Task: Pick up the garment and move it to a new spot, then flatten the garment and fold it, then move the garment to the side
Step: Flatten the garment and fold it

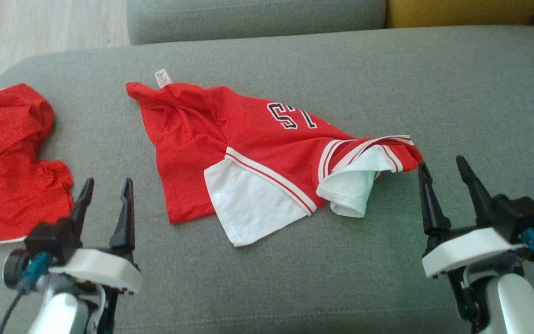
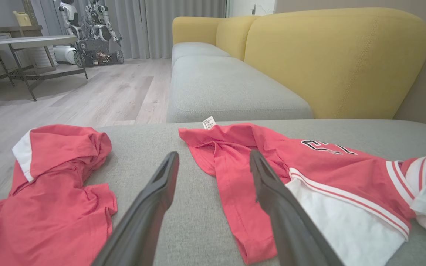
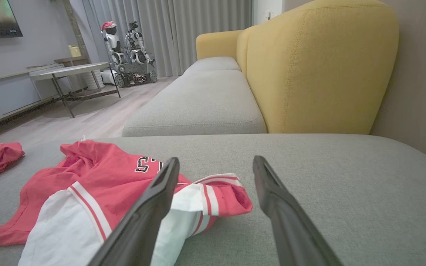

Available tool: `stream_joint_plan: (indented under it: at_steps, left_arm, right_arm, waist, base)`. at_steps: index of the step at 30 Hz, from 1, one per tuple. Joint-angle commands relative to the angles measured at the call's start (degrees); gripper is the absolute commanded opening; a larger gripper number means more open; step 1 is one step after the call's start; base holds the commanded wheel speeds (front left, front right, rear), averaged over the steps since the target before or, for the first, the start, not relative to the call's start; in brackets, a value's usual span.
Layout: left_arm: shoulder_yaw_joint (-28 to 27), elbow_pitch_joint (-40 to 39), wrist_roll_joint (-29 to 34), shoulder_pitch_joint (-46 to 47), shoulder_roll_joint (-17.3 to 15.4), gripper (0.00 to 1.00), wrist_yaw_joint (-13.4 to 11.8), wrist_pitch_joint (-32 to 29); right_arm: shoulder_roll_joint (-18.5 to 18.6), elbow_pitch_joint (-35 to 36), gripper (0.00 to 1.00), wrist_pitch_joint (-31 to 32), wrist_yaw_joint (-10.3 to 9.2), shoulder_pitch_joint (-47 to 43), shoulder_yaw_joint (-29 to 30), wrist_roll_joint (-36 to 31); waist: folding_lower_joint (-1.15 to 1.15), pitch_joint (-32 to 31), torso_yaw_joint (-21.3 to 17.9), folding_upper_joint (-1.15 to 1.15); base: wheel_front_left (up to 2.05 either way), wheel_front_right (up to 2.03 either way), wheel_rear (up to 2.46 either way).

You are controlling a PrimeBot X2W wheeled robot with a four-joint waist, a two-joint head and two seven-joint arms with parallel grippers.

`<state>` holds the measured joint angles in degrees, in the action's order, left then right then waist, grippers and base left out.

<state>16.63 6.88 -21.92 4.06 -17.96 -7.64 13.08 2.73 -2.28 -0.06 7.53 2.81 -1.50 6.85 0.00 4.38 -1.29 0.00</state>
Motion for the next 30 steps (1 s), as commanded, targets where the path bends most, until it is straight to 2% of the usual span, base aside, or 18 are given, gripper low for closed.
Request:
stream_joint_plan:
  at_steps: [1, 30]
  left_arm:
    - [-1.86, -2.25, 0.19, 1.43, -1.83, 1.00, -0.56, -0.20]
    - [-0.45, -3.25, -0.34, -0.30, -1.71, 1.00, -2.13, -0.93]
  right_arm:
    - [0.15, 2.43, 1.00, 0.22, -0.04, 0.62, -1.19, -0.53]
    - [0.15, 3.96, 1.00, 1.57, -0.04, -1.26, -0.43, -0.54]
  waist:
    - [0.00, -0.78, -0.22, 0.00]
    - [0.00, -1.86, 0.42, 0.00]
  base:
    - [0.00, 0.00, 0.00]
    - [0.00, 0.00, 0.00]
